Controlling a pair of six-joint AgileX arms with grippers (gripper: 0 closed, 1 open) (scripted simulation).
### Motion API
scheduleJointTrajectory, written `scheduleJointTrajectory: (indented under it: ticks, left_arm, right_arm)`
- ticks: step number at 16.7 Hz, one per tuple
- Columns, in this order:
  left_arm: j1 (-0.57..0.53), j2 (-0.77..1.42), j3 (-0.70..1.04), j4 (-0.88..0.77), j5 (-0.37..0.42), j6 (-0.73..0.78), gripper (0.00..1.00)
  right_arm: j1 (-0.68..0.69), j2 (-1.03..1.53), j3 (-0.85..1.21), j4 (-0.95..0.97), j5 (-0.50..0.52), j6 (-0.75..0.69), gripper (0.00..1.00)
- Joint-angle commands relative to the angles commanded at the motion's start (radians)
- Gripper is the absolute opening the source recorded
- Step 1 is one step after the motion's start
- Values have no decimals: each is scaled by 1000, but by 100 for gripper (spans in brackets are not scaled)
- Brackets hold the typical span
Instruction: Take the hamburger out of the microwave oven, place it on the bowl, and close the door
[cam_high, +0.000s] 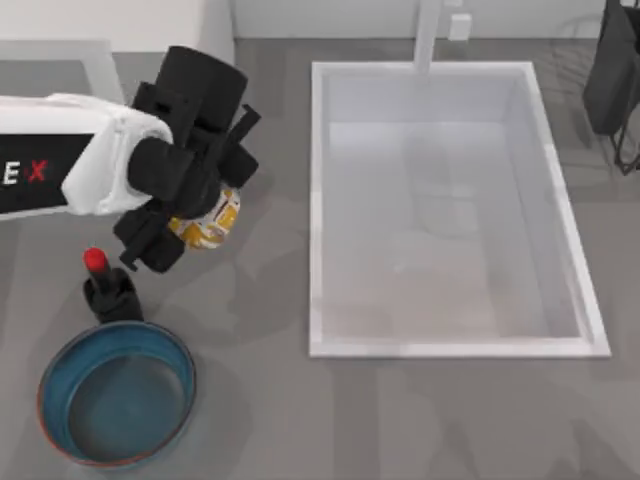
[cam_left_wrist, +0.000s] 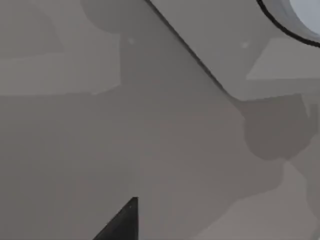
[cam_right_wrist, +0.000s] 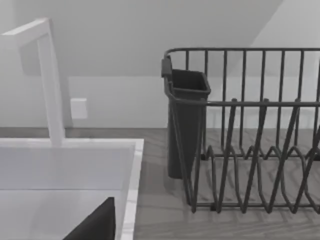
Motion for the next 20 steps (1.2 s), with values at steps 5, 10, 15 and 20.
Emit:
scheduleJointTrajectory:
  ticks: [5, 10, 15, 20]
  left_arm:
    - [-193, 27, 49, -521, -170, -635, 0]
    - [-254, 71, 36, -908, -305, -1033, 0]
    - [-239, 96, 20, -1050, -368, -1169, 0]
    - [-242, 91, 25, -1045, -368, -1166, 0]
  right_arm:
    - [0, 0, 0, 0, 0, 0, 100]
    - [0, 0, 0, 0, 0, 0, 100]
    - [0, 0, 0, 0, 0, 0, 100]
    - [0, 0, 0, 0, 0, 0, 100]
